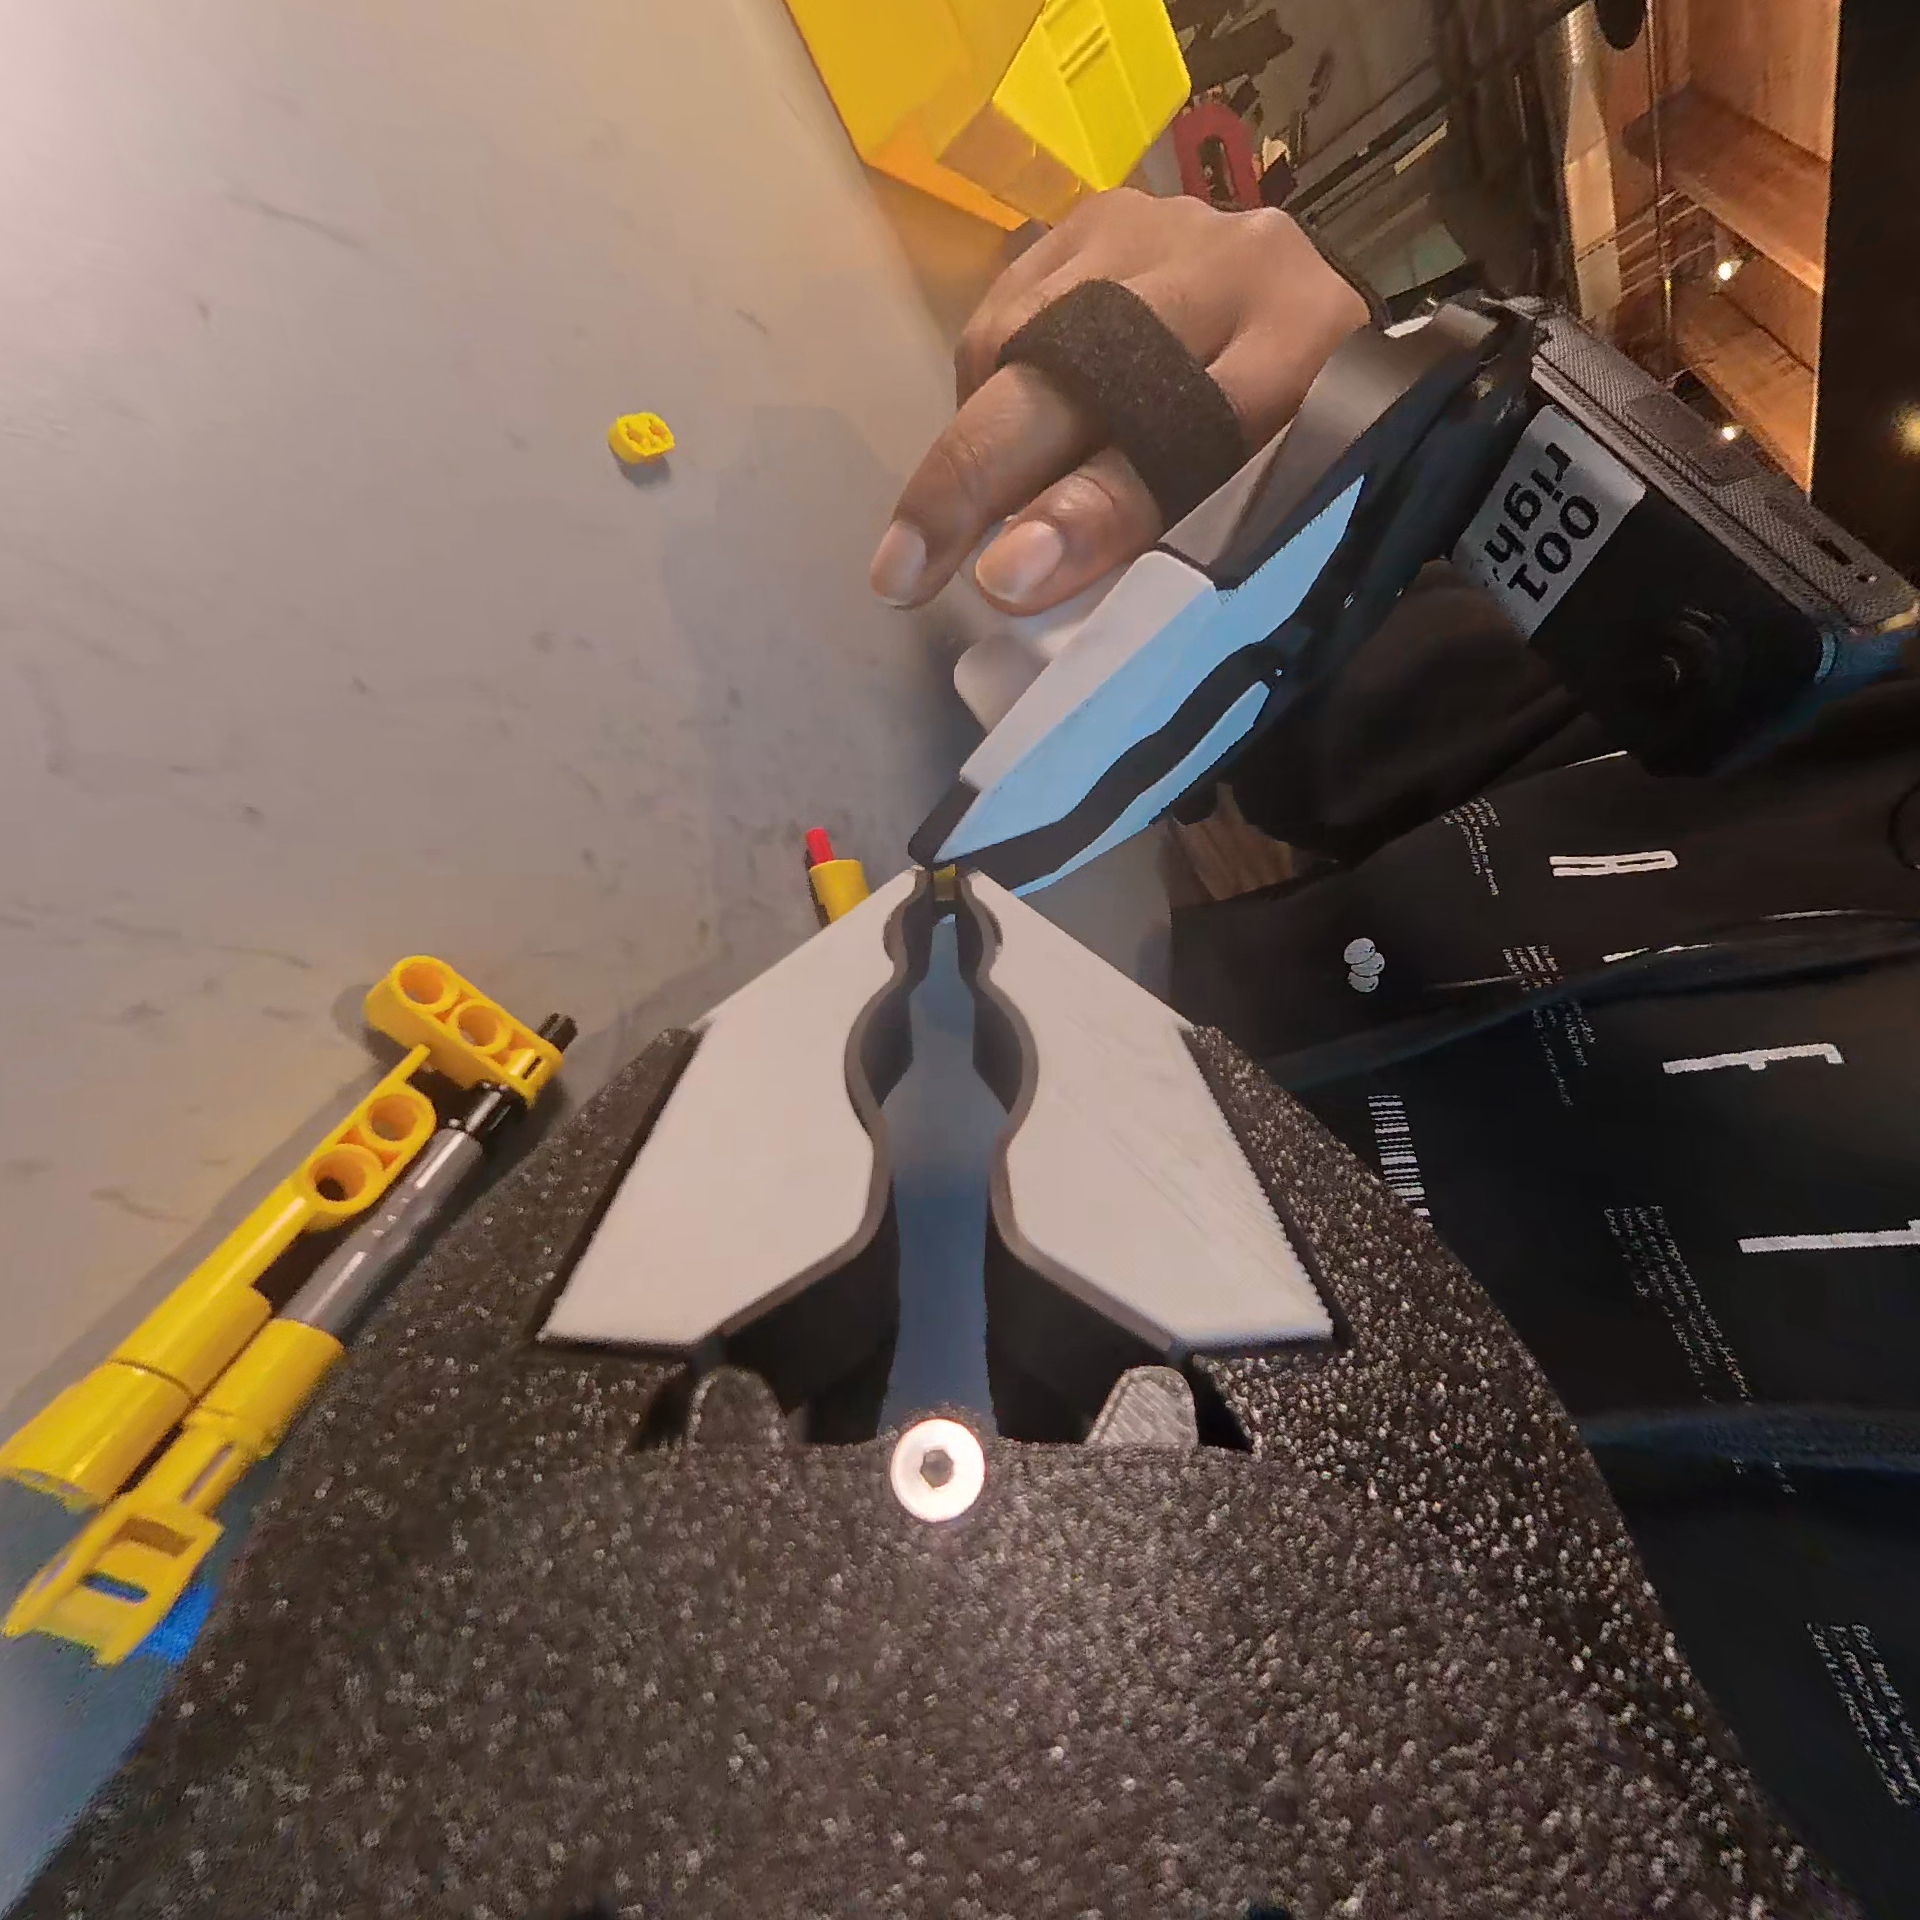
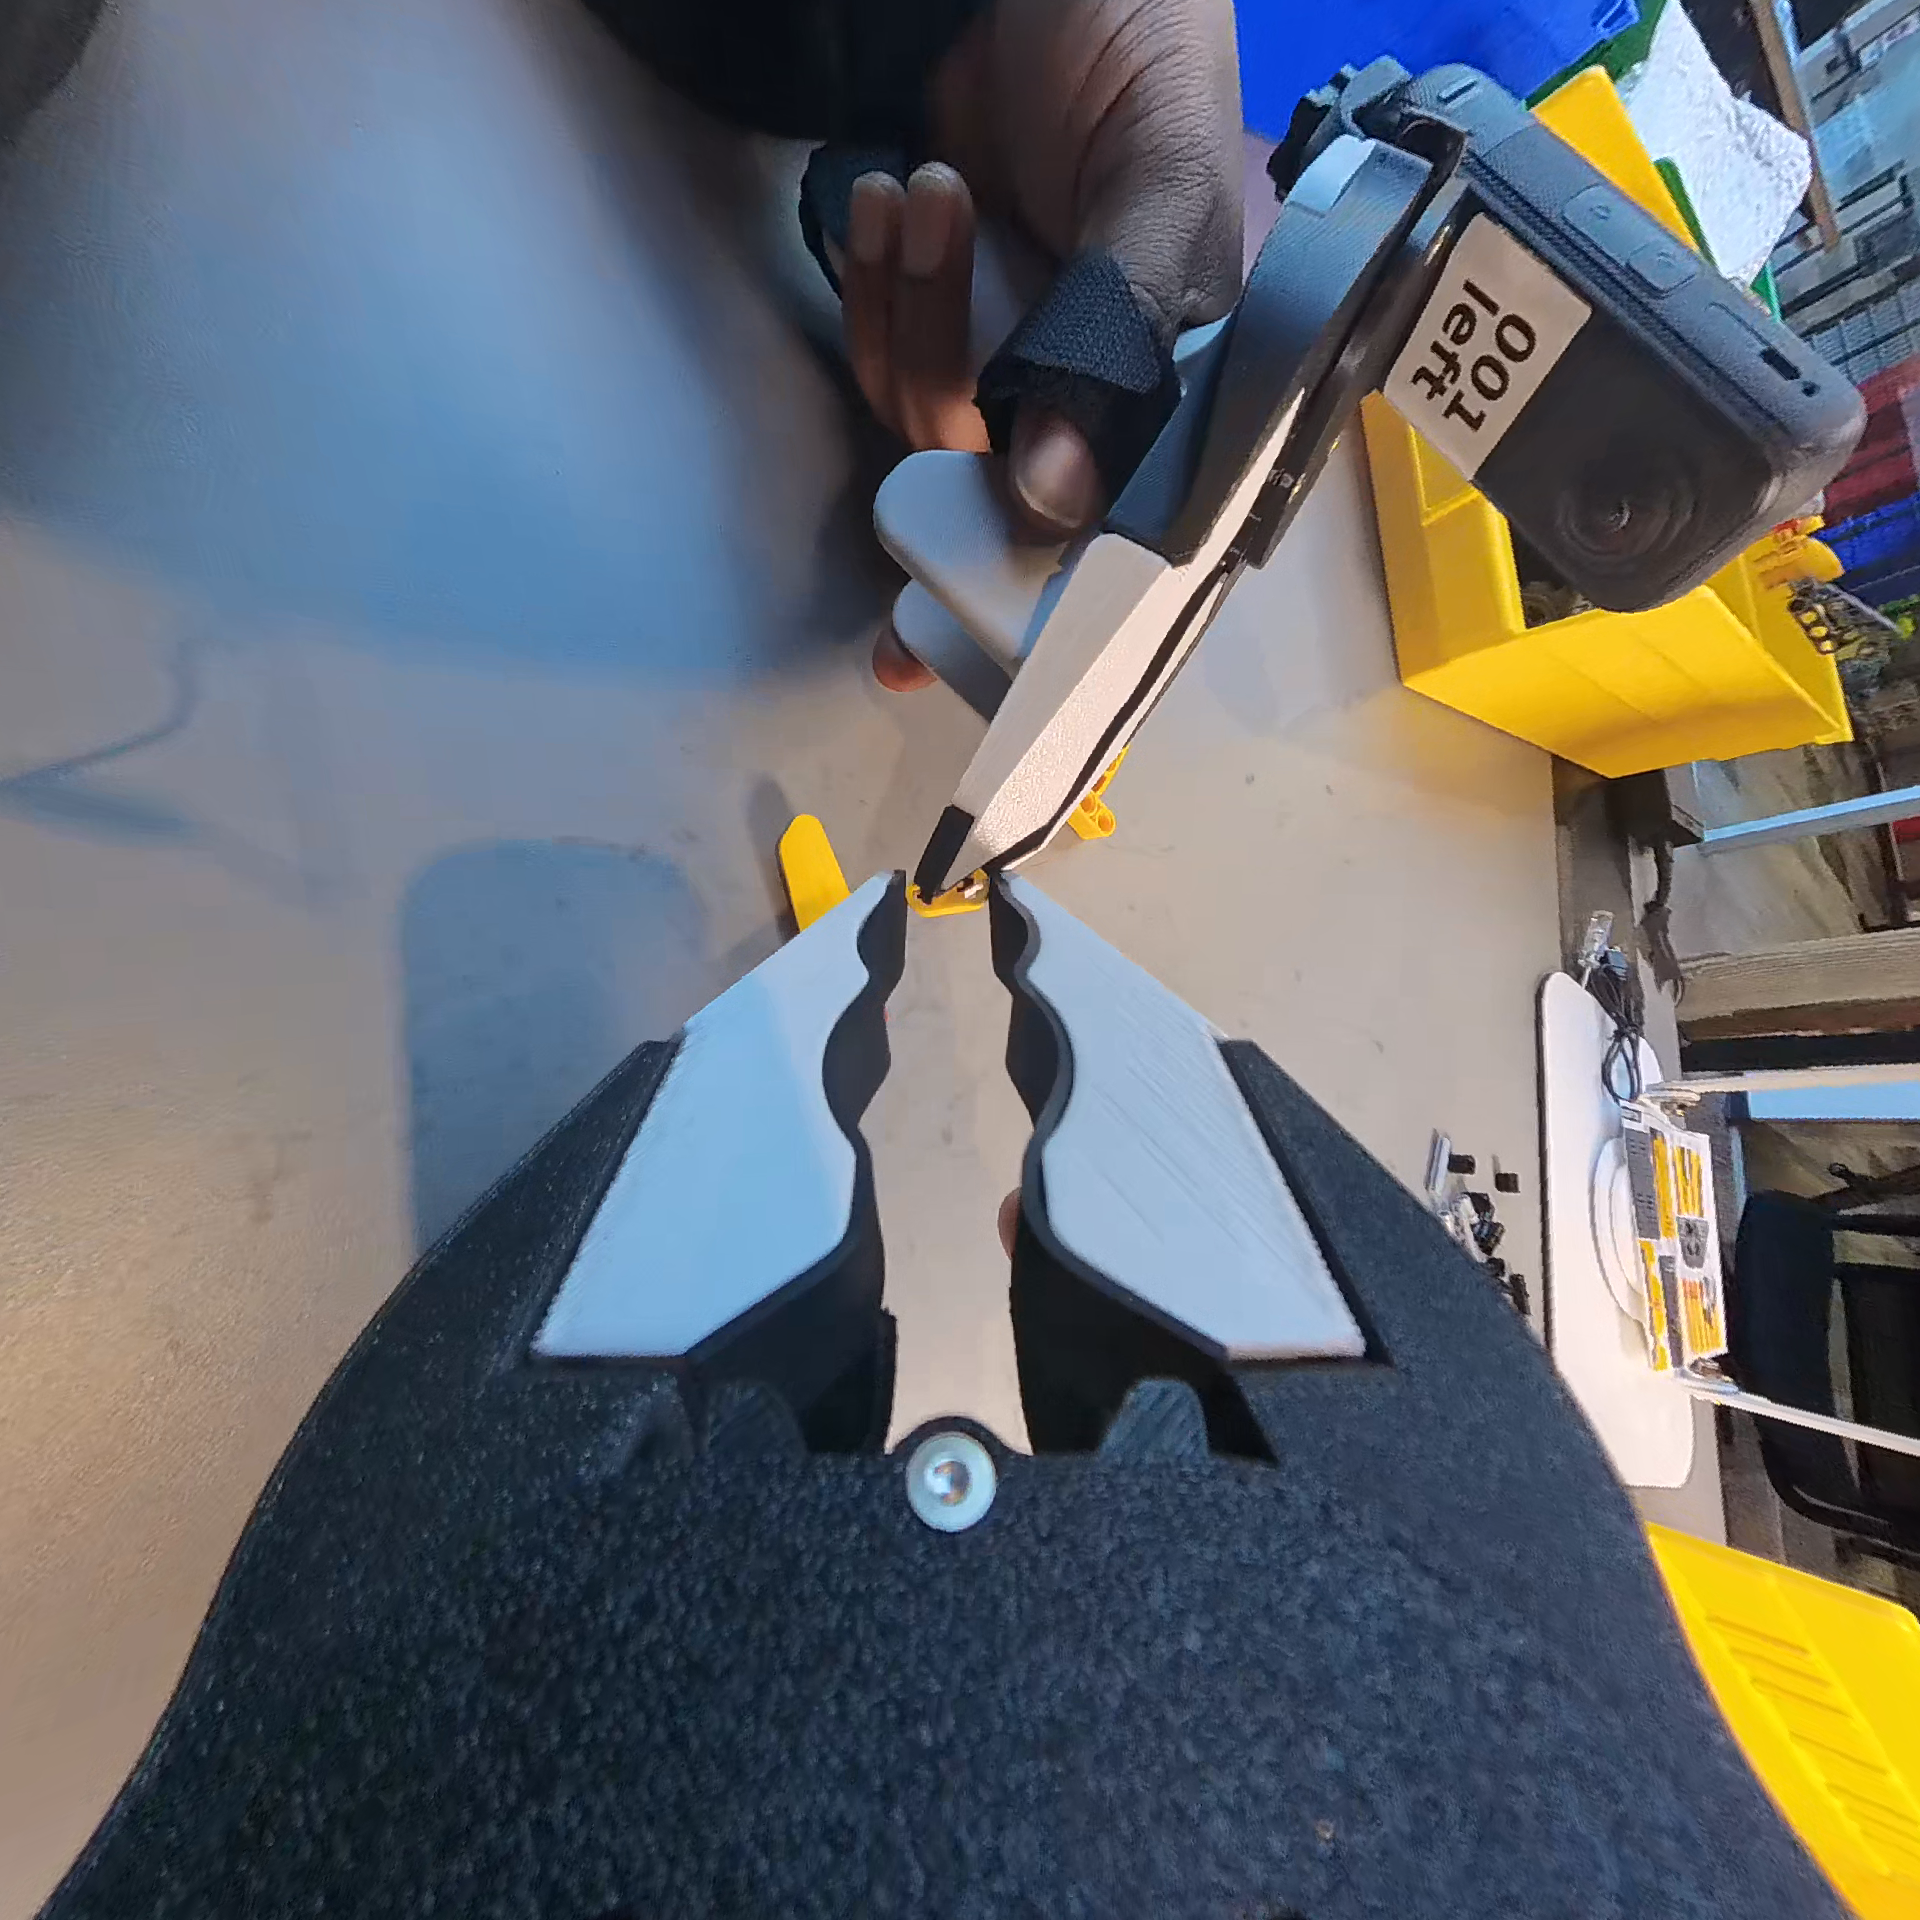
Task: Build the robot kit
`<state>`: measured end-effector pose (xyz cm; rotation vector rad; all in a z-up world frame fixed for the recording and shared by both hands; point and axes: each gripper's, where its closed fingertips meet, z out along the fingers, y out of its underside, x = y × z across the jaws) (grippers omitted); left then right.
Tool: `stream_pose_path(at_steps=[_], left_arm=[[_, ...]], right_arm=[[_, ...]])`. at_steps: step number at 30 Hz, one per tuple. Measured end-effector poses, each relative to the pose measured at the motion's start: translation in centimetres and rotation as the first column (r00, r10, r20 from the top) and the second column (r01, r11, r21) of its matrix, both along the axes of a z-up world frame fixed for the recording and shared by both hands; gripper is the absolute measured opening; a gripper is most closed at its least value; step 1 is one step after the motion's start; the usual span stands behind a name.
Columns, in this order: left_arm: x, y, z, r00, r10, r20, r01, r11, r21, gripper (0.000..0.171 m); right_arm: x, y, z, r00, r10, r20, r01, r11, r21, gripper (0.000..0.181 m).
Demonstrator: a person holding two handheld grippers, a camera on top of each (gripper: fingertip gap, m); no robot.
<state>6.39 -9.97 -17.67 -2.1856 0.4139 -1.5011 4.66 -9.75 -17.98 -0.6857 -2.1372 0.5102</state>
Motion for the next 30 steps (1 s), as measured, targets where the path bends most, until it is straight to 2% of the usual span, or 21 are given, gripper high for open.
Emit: stream_pose_path(at_steps=[8, 10, 12, 16, 21, 25, 30], left_arm=[[-0.3, 0.4, 0.1, 1.000, 0.026, -0.015, -0.026, 0.999, 0.024, 0.003], [-0.4, 0.6, 0.7, 0.998, 0.038, -0.043, -0.034, 0.993, 0.109, 0.005], [-0.7, 0.8, 1.3, 0.990, 0.052, -0.134, -0.019, 0.971, 0.237, 0.015], [-0.1, -0.1, 0.5, 0.913, 0.069, -0.402, 0.115, 0.902, 0.415, 0.022], [0.9, -0.7, -1.8, 0.740, 0.118, -0.662, 0.325, 0.800, 0.505, 0.022], [0.8, -0.8, -3.5, 0.668, 0.107, -0.736, 0.390, 0.793, 0.468, 0.024], [0.4, -0.3, -3.7, 0.676, 0.111, -0.729, 0.366, 0.808, 0.462, 0.012]], right_arm=[[-0.3, 0.3, 0.1, 1.000, -0.015, -0.011, 0.016, 0.997, 0.079, 0.015], [-0.4, 0.6, 0.5, 0.999, -0.037, -0.018, 0.037, 0.999, 0.022, 0.015], [-0.1, 1.3, 1.2, 0.997, -0.070, -0.019, 0.067, 0.991, -0.119, 0.015], [0.8, 4.4, 2.1, 0.988, -0.152, -0.015, 0.137, 0.924, -0.356, 0.015], [1.0, 5.7, 2.0, 0.980, -0.197, -0.003, 0.178, 0.893, -0.414, 0.015], [1.0, 5.8, 1.0, 0.979, -0.201, 0.026, 0.195, 0.898, -0.394, 0.015], [1.1, 5.9, 0.8, 0.978, -0.203, 0.038, 0.201, 0.897, -0.394, 0.015]])
